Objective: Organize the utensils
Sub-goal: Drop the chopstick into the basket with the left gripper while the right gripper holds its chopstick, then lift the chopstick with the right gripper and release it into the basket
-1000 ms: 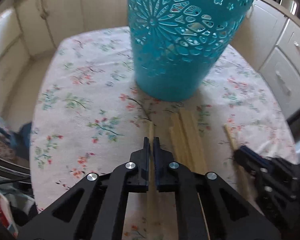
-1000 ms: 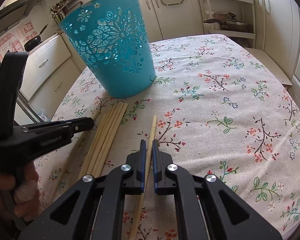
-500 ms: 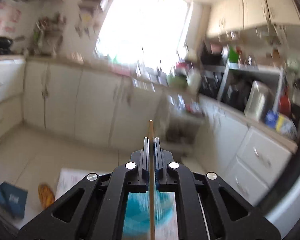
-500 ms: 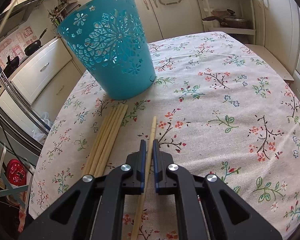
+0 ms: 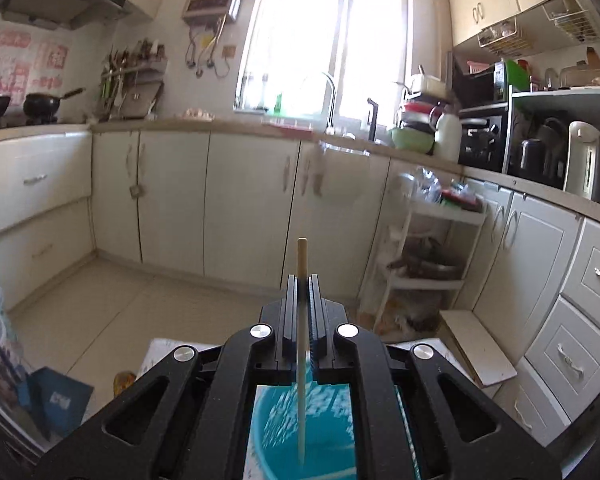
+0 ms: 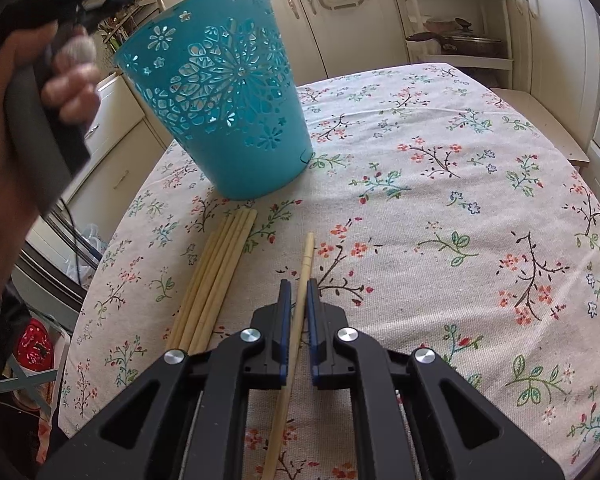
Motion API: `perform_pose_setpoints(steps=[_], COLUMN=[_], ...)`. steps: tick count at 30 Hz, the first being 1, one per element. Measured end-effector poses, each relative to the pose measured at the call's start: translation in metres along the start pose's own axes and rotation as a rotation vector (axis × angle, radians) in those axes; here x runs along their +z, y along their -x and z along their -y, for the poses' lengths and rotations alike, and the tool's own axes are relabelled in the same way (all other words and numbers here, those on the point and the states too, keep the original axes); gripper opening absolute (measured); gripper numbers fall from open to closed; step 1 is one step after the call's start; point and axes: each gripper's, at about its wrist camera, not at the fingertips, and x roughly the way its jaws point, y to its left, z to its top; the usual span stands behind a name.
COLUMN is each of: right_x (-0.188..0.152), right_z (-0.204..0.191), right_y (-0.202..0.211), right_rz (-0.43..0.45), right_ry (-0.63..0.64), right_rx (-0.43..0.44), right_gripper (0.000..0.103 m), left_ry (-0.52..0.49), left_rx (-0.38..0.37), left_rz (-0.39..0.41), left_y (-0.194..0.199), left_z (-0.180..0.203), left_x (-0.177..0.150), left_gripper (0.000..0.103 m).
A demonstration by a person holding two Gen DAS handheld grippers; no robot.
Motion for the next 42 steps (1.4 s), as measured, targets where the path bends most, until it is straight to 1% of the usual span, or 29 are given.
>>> perform_pose_setpoints(steps=[2,8,9,10,11,12,13,17,19,21,24,27,28,29,31,33,35,36,38,41,42], right_x=[0.000,0.000,0.000,0.000,0.000,0.000,-0.001,0.000,0.000,0.000,0.000,-0.002,-0.004,-0.004,-0.004,-0.002,0.002,0.005,0.012,0.023,0.028], right_z=[0.000,-0.002,-0.003,-0.003,-0.004,-0.005,-0.007,-0.011,-0.011,-0.011,-0.013,-0.024,-0.028,-0.031,-0.031,-0.024,-0.009,-0.003,0.005,0.008,0.008], right_y=[0.000,0.000,0.000,0.000,0.000,0.000,0.000,0.000,0.000,0.001,0.000,-0.001,-0.002,-0.003,-0.003,0.000,0.007,0.013,0.031,0.053,0.065], right_rz=[0.000,0.002,0.001,0.001,0.001,0.001,0.001,0.000,-0.005,-0.005,-0.005,0.003,0.006,0.008,0.007,-0.007,-0.008,0.005,0.056,0.126,0.161], right_ry=[0.002,0.012,0.013,0.016,0.020,0.029,0.037,0.059,0.049,0.046,0.066,0.149,0.184,0.210,0.220,0.173,0.078,0.032,-0.038,-0.090,-0.107], right_rx=[-0.002,-0.009,-0.009,-0.006,-0.006,-0.007,-0.011,-0.022,-0.021,-0.029,-0.054,-0.135,-0.168,-0.187,-0.190,-0.153,-0.066,-0.019,0.076,0.151,0.180], right_gripper=[0.009,0.010,0.010,0.012,0.014,0.015,0.016,0.019,0.020,0.020,0.020,0.012,0.008,0.008,0.006,0.006,0.006,0.006,0.006,0.006,0.006], left_ry=[0.005,0.009,0.002,-0.008,-0.013,-0.017,-0.017,-0.017,-0.023,-0.021,-0.013,-0.018,-0.015,-0.007,0.022,0.039,0.051,0.046,0.021,0.007,0.009], left_rx=[-0.009,-0.031,-0.035,-0.038,-0.035,-0.027,-0.014,-0.005,0.017,0.030,0.054,0.072,0.074,0.065,0.054,0.041,0.010,-0.003,-0.032,-0.033,-0.031], left_rz=[-0.016,-0.064,-0.078,-0.094,-0.102,-0.105,-0.105,-0.129,-0.154,-0.206,-0.308,-0.365,-0.411,-0.425,-0.429,-0.466,-0.490,-0.498,-0.506,-0.510,-0.513], left_y=[0.003,0.014,0.015,0.019,0.023,0.028,0.035,0.061,0.070,0.070,0.060,0.050,0.044,0.043,0.044,0.044,0.047,0.049,0.052,0.051,0.050], left_z=[-0.005,-0.017,-0.017,-0.018,-0.019,-0.021,-0.024,-0.039,-0.046,-0.055,-0.067,-0.074,-0.076,-0.078,-0.085,-0.091,-0.095,-0.094,-0.089,-0.084,-0.083], left_x=[-0.008,-0.014,-0.016,-0.018,-0.021,-0.023,-0.027,-0.048,-0.066,-0.086,-0.125,-0.147,-0.154,-0.156,-0.159,-0.163,-0.169,-0.170,-0.171,-0.169,-0.168], left_gripper=[0.005,0.006,0.011,0.021,0.029,0.045,0.054,0.063,0.071,0.073,0.074,0.074,0.074,0.074,0.074,0.074,0.074,0.074,0.074,0.074,0.074])
